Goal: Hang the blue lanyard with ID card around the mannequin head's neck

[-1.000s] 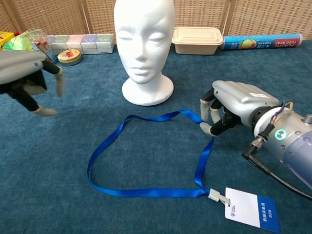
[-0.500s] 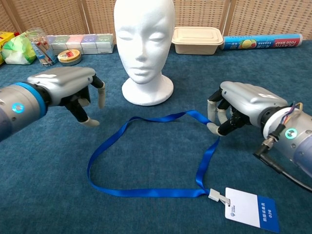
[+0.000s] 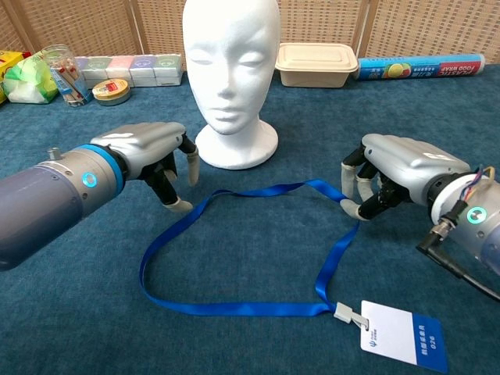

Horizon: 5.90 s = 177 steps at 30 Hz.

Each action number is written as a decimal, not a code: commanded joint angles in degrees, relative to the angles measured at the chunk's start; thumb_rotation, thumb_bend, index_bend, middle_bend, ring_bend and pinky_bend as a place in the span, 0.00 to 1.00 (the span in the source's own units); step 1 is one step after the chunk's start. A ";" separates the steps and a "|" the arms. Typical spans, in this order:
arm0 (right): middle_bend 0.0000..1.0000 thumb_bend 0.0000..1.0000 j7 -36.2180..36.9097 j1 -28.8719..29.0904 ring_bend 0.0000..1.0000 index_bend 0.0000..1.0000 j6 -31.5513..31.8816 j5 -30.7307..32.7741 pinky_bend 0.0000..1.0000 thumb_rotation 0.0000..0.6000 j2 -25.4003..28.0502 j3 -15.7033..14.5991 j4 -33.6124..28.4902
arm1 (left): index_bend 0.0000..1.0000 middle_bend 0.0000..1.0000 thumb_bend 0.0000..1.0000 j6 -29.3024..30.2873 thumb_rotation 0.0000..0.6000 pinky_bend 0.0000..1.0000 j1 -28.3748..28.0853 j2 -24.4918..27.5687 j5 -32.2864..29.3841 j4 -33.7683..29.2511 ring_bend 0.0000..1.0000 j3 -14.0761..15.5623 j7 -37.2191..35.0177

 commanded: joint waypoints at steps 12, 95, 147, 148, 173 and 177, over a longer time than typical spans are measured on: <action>0.74 0.49 0.41 -0.15 0.98 0.63 -0.54 0.54 1.00 0.95 0.50 0.02 0.14 | 0.50 1.00 0.22 -0.53 1.00 1.00 -3.81 -4.14 -2.38 5.00 1.00 -1.71 -0.50; 0.77 0.50 20.07 -3.52 0.99 0.66 -2.37 -12.67 1.00 0.95 21.92 4.43 -29.02 | 0.60 1.00 0.46 8.61 1.00 1.00 7.98 22.31 18.57 -24.96 1.00 -1.31 -25.44; 0.78 0.50 45.13 7.56 0.99 0.66 -8.80 2.39 1.00 0.95 29.00 16.59 -34.02 | 0.60 1.00 0.46 1.05 1.00 1.00 1.73 44.96 1.90 -27.66 1.00 -14.83 -36.44; 0.78 0.50 44.70 8.26 0.99 0.66 -8.63 3.21 1.00 0.95 28.48 16.87 -33.74 | 0.60 1.00 0.46 0.63 1.00 1.00 1.13 44.81 1.11 -27.25 1.00 -14.98 -36.51; 0.78 0.50 41.97 20.59 0.99 0.66 -10.76 17.66 1.00 0.95 21.62 24.43 -19.10 | 0.60 1.00 0.46 -4.42 1.00 1.00 -11.81 37.80 -13.89 -10.65 1.00 -17.82 -35.06; 0.77 0.51 42.75 21.03 0.99 0.66 -11.79 19.00 1.00 0.95 21.86 25.18 -17.60 | 0.60 1.00 0.46 -4.58 1.00 1.00 -13.14 36.71 -14.68 -8.98 1.00 -18.17 -35.20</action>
